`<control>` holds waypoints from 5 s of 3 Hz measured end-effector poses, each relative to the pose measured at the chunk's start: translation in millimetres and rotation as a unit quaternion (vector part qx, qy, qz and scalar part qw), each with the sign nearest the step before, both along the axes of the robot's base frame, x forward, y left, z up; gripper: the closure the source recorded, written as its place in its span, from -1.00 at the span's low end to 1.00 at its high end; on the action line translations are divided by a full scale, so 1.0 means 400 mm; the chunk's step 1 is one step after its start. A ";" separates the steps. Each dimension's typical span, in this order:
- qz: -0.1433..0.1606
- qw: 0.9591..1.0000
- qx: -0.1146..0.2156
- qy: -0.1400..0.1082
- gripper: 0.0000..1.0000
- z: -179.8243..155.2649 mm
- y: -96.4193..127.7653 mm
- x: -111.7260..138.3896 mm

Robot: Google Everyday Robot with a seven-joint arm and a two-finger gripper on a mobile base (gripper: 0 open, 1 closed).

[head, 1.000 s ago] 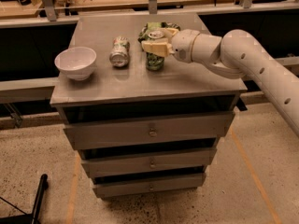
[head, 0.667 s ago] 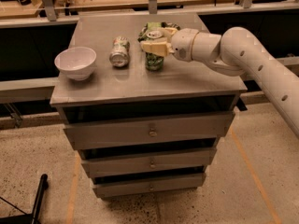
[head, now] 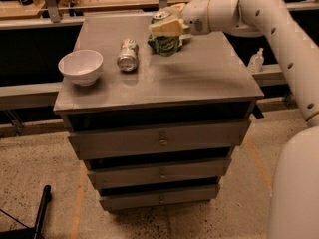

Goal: Knock green can over

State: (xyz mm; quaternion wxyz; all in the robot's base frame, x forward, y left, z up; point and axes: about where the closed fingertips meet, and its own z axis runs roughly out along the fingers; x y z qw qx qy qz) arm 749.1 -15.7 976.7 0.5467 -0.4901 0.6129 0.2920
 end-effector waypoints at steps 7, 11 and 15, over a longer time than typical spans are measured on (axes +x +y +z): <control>0.062 0.865 -0.490 0.082 0.67 -0.227 -0.021 -0.078; 0.095 0.836 -0.533 0.093 -1.00 -0.320 0.059 -0.045; 0.097 0.877 -0.467 0.051 -1.00 -0.221 -0.085 -0.105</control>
Offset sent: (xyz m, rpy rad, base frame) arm -0.0785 -0.1149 -0.0016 -0.6462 0.1100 -0.1057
